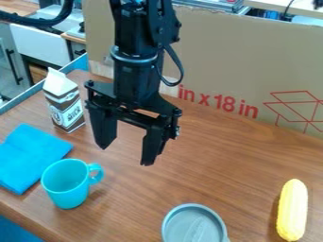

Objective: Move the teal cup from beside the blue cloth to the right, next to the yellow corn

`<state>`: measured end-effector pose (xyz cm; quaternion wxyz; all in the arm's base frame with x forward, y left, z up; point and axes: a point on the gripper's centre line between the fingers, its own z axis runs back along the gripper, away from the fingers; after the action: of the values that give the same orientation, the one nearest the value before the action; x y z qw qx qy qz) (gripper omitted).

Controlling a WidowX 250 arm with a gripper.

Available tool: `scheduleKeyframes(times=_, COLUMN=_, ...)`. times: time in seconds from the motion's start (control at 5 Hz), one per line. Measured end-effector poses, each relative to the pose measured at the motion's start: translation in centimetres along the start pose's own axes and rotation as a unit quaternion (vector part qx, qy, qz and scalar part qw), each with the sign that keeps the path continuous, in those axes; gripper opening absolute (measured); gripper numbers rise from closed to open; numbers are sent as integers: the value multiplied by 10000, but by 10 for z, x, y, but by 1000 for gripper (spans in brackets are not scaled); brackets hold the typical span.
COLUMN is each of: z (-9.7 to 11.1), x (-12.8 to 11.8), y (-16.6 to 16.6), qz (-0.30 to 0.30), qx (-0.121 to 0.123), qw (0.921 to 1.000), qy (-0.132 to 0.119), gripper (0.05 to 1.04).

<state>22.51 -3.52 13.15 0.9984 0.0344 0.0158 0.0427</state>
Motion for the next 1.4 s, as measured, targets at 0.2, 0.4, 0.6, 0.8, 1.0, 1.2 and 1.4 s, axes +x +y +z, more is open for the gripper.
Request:
scheduleKeyframes(times=0.2, z=-5, x=-2, y=0, qz=-30, qx=30, qw=9999, qy=103, gripper=1001)
scheduleKeyframes(times=0.4, z=-20, x=-18, y=21, qz=-316, qx=195, qw=9983, qy=446, gripper=1001)
scheduleKeyframes(times=0.6, z=-21, x=-29, y=37, qz=-860, qx=525, qw=9944, qy=313, gripper=1001)
scheduleKeyframes(times=0.8, z=-35, x=-30, y=44, qz=-1415, qx=634, qw=9878, qy=154, gripper=1001)
scheduleKeyframes(times=1.0, z=-54, x=-18, y=50, qz=-1608, qx=543, qw=9854, qy=154, gripper=1001)
scheduleKeyframes(times=1.2, z=-70, x=-10, y=53, qz=-1560, qx=297, qw=9869, qy=292, gripper=1001)
scheduleKeyframes(times=1.4, z=-77, x=-3, y=56, qz=-1418, qx=175, qw=9892, qy=344, gripper=1001)
